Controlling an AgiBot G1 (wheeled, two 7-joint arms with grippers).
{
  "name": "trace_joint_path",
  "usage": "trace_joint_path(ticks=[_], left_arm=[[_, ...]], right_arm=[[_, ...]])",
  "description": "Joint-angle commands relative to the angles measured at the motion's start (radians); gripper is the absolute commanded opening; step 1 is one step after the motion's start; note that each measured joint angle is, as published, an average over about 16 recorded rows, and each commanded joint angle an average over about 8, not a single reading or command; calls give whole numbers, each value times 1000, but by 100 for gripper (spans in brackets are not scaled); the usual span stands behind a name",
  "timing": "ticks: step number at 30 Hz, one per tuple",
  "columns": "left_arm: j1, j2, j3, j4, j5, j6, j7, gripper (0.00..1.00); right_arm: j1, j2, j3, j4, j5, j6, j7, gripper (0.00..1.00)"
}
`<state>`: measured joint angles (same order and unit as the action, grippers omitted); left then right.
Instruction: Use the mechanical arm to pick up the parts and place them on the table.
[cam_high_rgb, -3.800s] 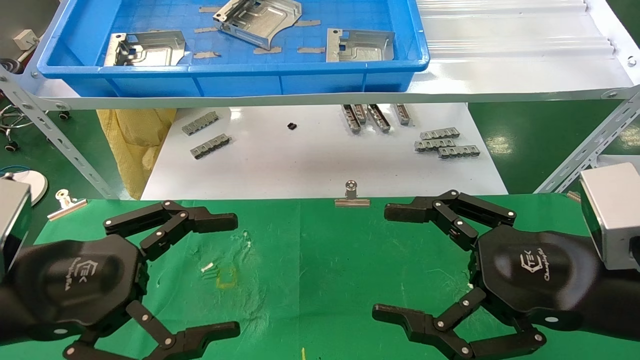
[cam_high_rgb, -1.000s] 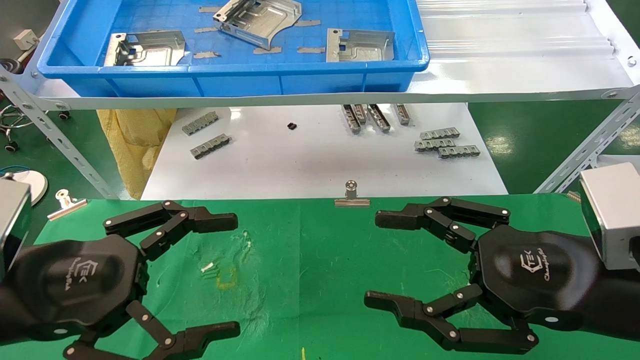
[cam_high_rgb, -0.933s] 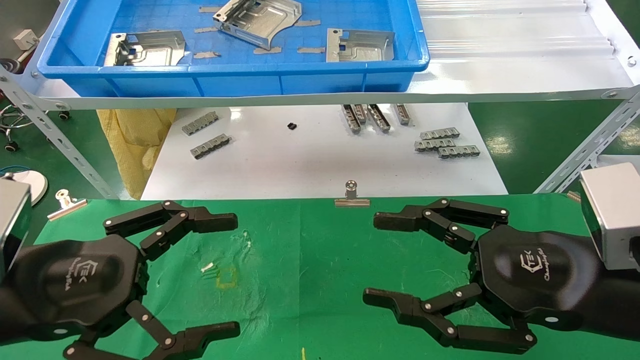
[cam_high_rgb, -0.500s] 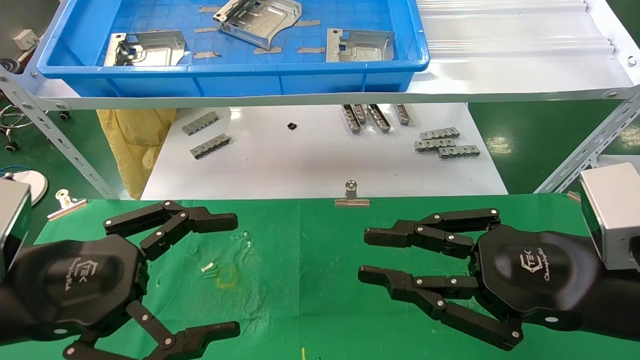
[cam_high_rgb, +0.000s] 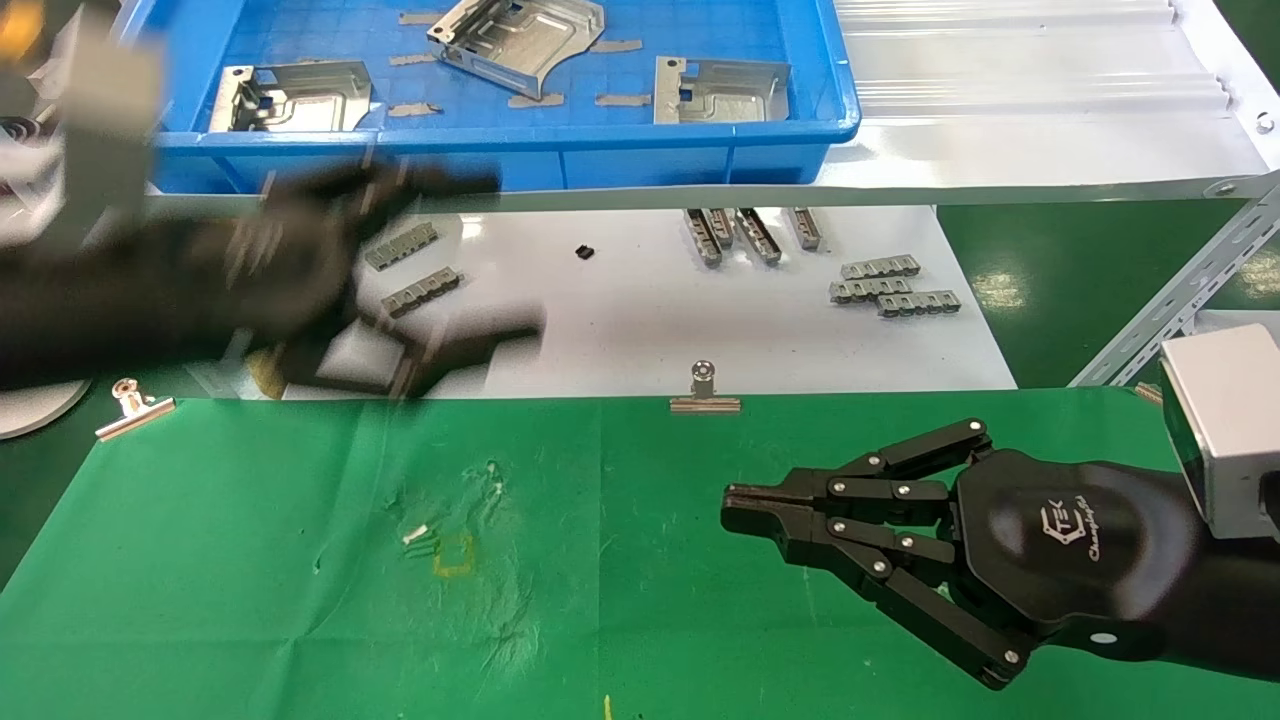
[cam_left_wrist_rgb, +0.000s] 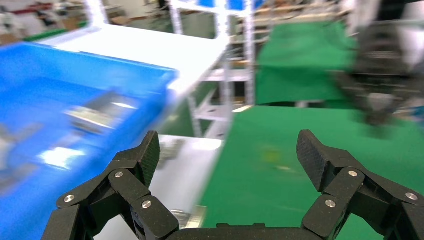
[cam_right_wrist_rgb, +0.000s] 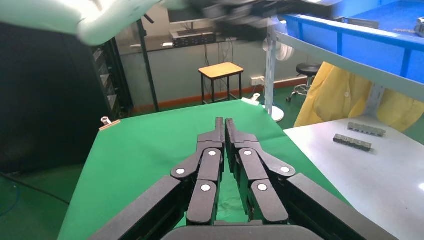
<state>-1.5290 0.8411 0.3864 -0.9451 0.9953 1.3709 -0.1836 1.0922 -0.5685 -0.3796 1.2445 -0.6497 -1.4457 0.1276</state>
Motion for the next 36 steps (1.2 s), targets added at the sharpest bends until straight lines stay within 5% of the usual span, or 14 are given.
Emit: trace_joint_path(ticks=[1, 7, 14, 20, 23, 29, 36], left_arm=[[-107, 56, 32, 96, 68, -9, 2, 100], [-323, 238, 92, 451, 236, -226, 88, 100], [-443, 387, 125, 714, 327, -466, 148, 100], [-479, 440, 132, 829, 343, -548, 163, 32], [-487, 451, 131, 865, 343, -579, 164, 1], [-491, 470, 124, 910, 335, -640, 159, 0], [-486, 489, 120, 926, 330, -673, 152, 0]], right_arm=[[0, 0, 0, 0, 0, 0, 0, 0], [0, 0, 0, 0, 0, 0, 0, 0], [0, 0, 0, 0, 0, 0, 0, 0], [0, 0, 0, 0, 0, 0, 0, 0], [0, 0, 0, 0, 0, 0, 0, 26], [0, 0, 0, 0, 0, 0, 0, 97], [0, 0, 0, 0, 0, 0, 0, 100]])
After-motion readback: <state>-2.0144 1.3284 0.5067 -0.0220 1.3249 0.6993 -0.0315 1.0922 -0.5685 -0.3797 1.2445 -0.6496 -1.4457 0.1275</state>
